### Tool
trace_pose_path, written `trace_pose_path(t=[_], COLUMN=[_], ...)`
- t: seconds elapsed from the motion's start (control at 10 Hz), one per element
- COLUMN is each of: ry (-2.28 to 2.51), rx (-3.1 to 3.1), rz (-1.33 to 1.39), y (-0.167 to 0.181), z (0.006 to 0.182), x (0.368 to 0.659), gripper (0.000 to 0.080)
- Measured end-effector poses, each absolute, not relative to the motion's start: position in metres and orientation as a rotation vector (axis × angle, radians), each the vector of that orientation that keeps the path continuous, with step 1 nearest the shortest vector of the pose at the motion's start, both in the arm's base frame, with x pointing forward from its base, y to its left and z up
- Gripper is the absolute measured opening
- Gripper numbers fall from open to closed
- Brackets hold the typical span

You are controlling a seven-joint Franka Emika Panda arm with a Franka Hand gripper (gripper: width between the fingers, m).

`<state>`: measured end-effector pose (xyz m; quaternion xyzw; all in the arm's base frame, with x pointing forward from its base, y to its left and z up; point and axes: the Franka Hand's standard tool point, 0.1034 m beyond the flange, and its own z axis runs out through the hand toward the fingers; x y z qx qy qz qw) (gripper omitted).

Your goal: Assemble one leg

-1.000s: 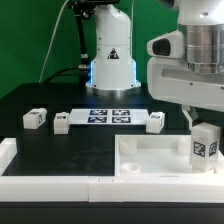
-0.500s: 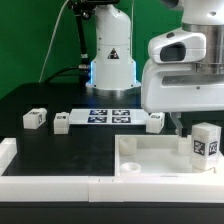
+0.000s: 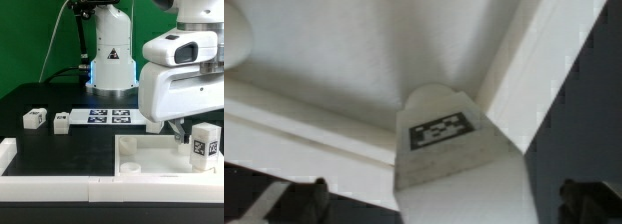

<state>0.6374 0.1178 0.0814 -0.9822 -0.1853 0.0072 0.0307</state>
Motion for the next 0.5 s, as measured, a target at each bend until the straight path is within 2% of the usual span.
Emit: trace_pose_path(t=[0.1, 0.3, 0.4, 0.5], ry=[-0.568, -0.568, -0.536, -0.504], rx=[-3.027, -3.027, -3.032, -3.037], rz=[0.023, 0.024, 0.025, 0.026], y=[0.1178, 0.1178, 0.1182, 0.1182], z=[0.0811, 0.0808, 0.0807, 0.0806], x=[0.6373, 0.6371, 0.637, 0.637], gripper=[0.0649, 0.0369, 0.0291, 0.0291])
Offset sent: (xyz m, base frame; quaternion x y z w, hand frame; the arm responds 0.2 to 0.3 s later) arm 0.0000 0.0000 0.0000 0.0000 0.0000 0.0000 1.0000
